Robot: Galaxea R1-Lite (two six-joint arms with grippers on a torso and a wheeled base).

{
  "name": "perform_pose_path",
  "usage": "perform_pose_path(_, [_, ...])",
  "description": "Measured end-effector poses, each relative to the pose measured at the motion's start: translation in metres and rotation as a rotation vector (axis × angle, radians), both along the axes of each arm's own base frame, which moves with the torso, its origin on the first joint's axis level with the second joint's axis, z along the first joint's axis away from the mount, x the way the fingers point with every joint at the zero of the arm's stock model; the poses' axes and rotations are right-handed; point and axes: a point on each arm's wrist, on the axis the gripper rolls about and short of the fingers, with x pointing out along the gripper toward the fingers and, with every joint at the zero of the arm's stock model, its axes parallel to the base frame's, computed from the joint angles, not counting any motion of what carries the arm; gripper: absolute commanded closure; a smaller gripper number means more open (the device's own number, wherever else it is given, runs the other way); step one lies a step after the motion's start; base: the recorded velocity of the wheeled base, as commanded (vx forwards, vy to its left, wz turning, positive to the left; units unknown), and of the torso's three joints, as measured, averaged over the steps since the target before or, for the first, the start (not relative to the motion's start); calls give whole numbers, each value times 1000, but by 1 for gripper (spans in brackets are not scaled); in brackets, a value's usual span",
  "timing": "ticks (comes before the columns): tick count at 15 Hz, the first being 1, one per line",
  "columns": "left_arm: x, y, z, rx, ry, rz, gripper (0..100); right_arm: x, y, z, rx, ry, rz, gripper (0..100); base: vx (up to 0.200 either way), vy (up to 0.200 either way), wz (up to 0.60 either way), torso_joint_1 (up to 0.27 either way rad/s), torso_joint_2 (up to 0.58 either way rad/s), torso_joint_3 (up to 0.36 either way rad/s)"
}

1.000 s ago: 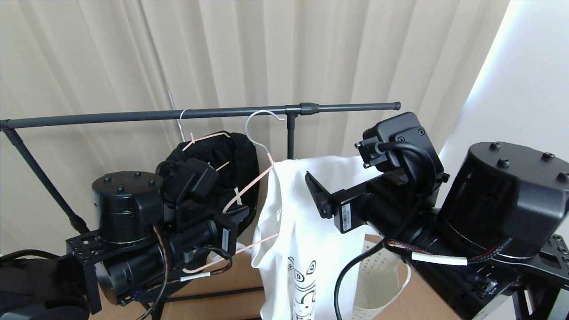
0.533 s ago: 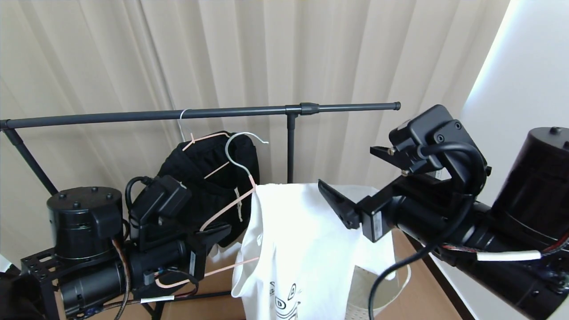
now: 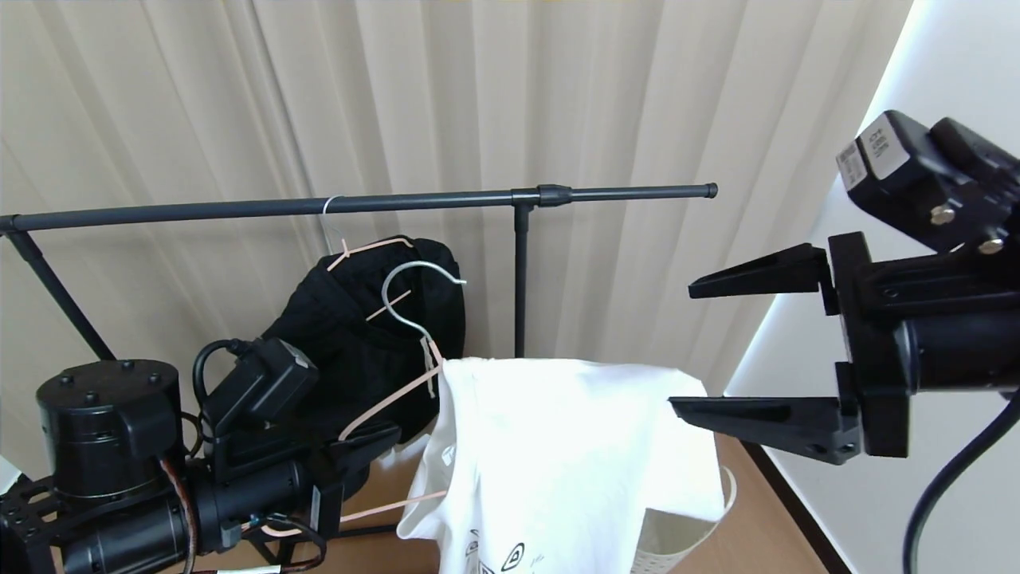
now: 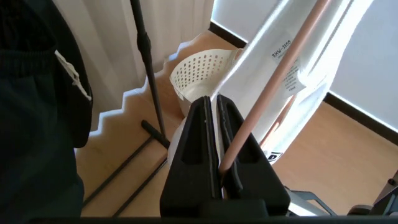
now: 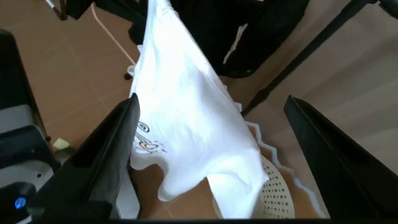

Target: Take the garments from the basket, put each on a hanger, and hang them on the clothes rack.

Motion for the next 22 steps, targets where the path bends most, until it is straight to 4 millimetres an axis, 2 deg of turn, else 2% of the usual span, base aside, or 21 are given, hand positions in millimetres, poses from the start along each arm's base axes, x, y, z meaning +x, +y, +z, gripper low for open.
perform_pose_path(3, [-6,2,-7,56,-15,-31,100,22,-11,7,-123,54,177,0,0,0,0,0,0,0])
perform_pose_path(5, [-10,2,-9,56,-12,-58,100,43,-8,0,-155,104,276,0,0,0,0,0,0,0])
perform_pose_path(7, [-13,2,-9,55,-14,-69,100,61,4,-14,-168,152,317,0,0,0,0,0,0,0])
perform_pose_path(13, [-16,0,-8,54,-18,-83,100,75,37,-40,-176,233,395,0,0,0,0,0,0,0])
perform_pose_path(22, [-18,-3,-7,51,-18,-100,100,90,65,-68,-198,284,437,0,0,0,0,0,0,0])
